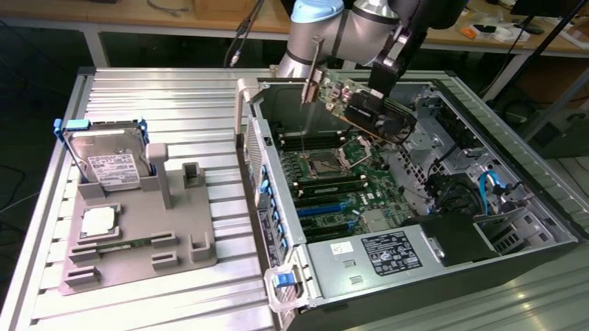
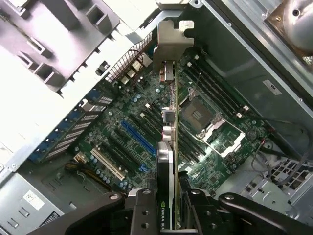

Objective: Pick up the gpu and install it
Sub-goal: 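Insert the gpu into the slot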

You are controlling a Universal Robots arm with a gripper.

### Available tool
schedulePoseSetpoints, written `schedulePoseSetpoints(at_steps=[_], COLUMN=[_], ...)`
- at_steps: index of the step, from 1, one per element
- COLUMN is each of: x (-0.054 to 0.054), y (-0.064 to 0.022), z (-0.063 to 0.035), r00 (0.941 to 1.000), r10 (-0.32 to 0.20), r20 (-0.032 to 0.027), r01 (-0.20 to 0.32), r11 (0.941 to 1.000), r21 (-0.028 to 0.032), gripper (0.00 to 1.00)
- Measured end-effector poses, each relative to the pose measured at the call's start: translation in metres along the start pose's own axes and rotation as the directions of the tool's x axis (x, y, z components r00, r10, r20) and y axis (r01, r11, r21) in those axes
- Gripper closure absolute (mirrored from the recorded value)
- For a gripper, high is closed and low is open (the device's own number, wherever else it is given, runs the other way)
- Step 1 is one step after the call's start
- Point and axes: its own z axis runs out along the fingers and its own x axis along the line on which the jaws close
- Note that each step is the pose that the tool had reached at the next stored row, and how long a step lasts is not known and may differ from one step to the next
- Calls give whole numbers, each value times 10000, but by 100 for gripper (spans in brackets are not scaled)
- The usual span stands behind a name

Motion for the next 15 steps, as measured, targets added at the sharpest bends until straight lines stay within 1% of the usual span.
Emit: schedulePoseSetpoints(at_steps=[2, 4, 6, 9, 10, 11, 13, 15], x=[0, 0, -2, -12, -17, -22, -29, -36], y=[0, 0, -3, -13, -18, -23, -30, -38], z=[2, 3, 4, 6, 6, 8, 8, 10], r00=[9994, 9973, 9946, 9891, 9865, 9823, 9763, 9679], r10=[-354, -735, -1033, -1470, -1638, -1873, -2164, -2512], r20=[-8, -17, -22, -30, -34, -37, -44, -49], r01=[354, 735, 1033, 1470, 1638, 1873, 2164, 2511], r11=[9994, 9973, 9946, 9891, 9865, 9823, 9763, 9679], r21=[-13, -26, -38, -55, -61, -71, -82, -96], gripper=[73, 73, 73, 73, 73, 73, 73, 73])
